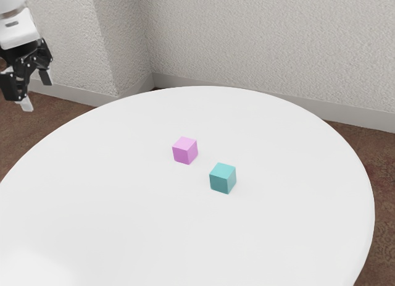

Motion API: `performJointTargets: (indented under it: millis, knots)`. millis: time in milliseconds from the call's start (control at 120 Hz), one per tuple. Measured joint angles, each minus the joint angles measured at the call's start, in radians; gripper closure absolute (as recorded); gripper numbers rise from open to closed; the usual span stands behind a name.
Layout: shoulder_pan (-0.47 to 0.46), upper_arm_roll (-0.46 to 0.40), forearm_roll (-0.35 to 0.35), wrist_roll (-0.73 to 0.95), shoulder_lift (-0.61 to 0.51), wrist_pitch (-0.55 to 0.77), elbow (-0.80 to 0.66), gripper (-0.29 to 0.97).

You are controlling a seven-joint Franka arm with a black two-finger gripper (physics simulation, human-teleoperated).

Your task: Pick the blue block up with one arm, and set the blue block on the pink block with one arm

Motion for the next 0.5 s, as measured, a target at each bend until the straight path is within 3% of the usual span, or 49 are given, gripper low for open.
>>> performJointTargets:
  millis: [150, 308, 500]
  knots:
    - [0.000, 0.023, 0.001, 0.001, -0.038, 0.074, -0.145, 0.00]
    - [0.001, 0.047, 0.028, 0.000, -0.120, 0.112, -0.203, 0.00]
    - [0.002, 0.077, 0.067, -0.001, -0.144, 0.151, -0.255, 0.00]
